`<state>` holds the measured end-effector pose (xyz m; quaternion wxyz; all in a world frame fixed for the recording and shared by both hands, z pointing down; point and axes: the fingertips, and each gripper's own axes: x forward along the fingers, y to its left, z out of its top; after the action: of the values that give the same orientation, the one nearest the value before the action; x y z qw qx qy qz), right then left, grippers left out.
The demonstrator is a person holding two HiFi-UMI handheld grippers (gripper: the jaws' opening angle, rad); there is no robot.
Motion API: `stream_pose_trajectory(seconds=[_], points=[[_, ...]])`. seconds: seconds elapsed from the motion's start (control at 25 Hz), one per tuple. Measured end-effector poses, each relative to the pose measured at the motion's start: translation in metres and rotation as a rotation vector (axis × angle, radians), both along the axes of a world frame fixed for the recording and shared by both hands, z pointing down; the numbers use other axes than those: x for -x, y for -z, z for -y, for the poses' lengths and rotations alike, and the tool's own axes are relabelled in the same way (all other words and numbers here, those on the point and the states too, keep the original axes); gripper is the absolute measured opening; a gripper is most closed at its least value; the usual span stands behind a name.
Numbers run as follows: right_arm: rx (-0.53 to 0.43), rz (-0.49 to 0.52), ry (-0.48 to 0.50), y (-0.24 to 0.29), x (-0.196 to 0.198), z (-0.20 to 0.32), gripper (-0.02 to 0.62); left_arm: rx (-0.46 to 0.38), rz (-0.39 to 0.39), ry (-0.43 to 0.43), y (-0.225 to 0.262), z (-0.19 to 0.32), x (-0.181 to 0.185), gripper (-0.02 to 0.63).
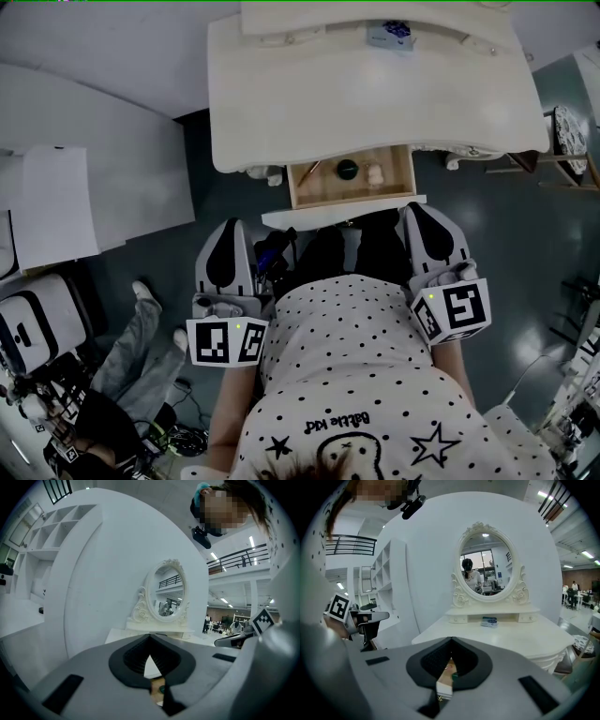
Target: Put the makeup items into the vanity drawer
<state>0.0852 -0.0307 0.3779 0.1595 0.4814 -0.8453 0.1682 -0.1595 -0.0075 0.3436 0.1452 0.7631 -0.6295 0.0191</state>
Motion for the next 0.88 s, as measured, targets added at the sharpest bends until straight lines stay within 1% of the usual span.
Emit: stream_pose_trajectory(seconds=[0.64, 0.88], points=[[0.005, -0.006, 0.03, 0.0014, 0.0028, 0.0048, 0.008, -0.008, -0.004, -0.012, 0.0049, 0.0039, -0.0083, 0.006], [0.006, -0.008, 0.027, -0.0008, 0.0045, 0.0056, 0.008, -0.012, -0.01, -0.016, 0.0029, 0.0053, -0.0069, 0.006]])
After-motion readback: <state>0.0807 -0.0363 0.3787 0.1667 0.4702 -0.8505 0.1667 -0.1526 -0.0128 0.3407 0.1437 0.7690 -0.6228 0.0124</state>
